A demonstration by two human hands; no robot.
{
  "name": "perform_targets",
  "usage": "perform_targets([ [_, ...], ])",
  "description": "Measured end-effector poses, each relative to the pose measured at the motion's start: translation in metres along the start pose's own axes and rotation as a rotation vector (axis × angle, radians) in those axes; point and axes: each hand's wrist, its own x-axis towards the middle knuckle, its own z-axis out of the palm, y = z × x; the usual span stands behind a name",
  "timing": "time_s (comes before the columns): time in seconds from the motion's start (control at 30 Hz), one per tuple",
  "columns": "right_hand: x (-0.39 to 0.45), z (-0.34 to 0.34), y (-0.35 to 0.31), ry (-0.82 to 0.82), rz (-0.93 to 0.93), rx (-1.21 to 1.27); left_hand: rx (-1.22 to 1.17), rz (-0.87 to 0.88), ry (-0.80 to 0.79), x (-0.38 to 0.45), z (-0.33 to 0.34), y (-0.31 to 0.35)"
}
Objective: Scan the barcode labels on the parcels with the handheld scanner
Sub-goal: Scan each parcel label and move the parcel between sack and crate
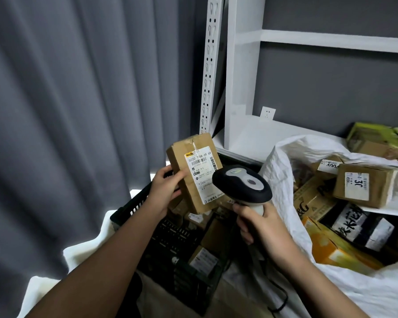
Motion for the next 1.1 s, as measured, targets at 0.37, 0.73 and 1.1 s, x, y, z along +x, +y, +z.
perform_targets([
  [0.37,-0.002,-0.001,-0.003,-0.01,0.006,-0.091,-0.021,0.001,-0.029,0.004,-0.003,-0.004],
  [0.73,-0.003,0.0,-0.007,-0.034,0.018,-0.084,-0.054,-0.012,-0.021,0.01,-0.006,-0.008],
  [1.1,-0.002,-0.001,-0.005,-0.008,0.03,-0.043,-0.067,-0.018,-0.033,0.01,-0.005,-0.011],
])
